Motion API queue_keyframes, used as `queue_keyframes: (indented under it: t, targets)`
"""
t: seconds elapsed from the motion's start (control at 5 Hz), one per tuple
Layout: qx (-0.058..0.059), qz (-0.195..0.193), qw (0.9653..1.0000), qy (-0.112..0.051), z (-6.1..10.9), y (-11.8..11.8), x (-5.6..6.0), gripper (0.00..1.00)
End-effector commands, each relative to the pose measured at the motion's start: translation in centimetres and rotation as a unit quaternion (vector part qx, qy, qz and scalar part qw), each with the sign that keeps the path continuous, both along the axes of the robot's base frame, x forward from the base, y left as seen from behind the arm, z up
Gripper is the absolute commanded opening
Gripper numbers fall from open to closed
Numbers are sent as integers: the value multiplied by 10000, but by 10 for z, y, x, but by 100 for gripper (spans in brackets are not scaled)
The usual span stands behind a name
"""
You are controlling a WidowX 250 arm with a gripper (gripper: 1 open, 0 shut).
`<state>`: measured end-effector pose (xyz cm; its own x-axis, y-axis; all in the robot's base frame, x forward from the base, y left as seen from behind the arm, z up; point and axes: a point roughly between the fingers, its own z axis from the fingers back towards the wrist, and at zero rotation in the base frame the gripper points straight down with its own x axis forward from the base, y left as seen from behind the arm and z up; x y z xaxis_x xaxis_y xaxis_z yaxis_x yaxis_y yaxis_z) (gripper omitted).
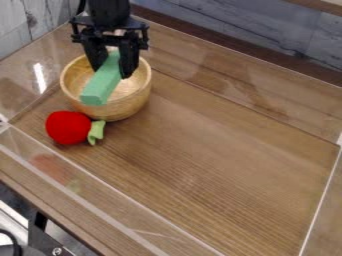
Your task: Remove the green object from the brown bowl and put it on the table
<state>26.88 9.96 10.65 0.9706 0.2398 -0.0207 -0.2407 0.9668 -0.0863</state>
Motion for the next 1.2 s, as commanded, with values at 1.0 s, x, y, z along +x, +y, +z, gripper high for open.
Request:
queue_keyframes:
  t: [1.0]
  targets:
    - [73,943,9954,-145,-4,-12,2,0]
